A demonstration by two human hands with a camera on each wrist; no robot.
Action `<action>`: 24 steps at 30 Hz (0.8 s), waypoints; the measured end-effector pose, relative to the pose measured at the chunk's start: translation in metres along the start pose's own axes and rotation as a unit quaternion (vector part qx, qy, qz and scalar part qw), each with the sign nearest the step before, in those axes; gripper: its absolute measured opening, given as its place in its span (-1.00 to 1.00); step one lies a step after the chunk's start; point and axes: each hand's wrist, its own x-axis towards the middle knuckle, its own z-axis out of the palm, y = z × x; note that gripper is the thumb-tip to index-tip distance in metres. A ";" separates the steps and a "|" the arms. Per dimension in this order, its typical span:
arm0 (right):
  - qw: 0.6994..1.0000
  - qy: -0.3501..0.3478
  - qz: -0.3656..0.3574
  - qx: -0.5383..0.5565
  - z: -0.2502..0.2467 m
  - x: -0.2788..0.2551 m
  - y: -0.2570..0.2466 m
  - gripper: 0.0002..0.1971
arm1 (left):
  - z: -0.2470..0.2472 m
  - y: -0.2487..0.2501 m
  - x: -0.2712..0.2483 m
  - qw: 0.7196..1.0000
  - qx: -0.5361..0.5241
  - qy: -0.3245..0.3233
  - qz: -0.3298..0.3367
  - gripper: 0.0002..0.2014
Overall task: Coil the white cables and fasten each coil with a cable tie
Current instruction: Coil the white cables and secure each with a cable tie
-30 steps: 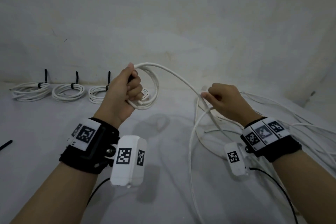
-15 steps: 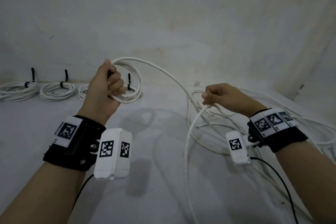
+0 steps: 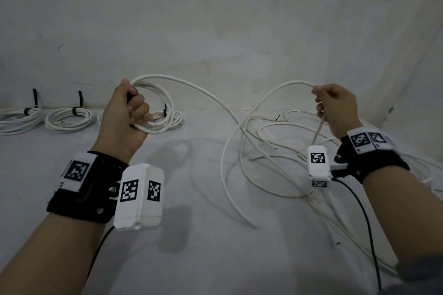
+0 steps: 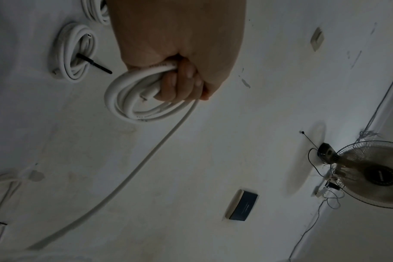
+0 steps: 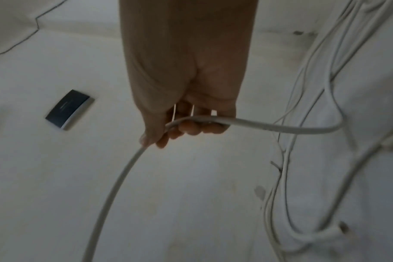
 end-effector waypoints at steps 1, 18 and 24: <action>1.000 0.030 0.005 0.000 -0.004 0.004 0.003 -0.80 | -0.001 0.000 0.000 1.000 -0.002 0.005 0.002 -0.63; 0.869 0.058 0.172 -0.461 -0.011 0.003 0.040 -0.64 | -0.002 0.004 0.000 1.000 -0.001 0.005 0.011 -0.64; 0.867 0.029 0.109 -0.486 -0.001 -0.010 0.030 -0.81 | 0.009 -0.001 -0.004 0.999 0.020 -0.030 -0.010 -0.62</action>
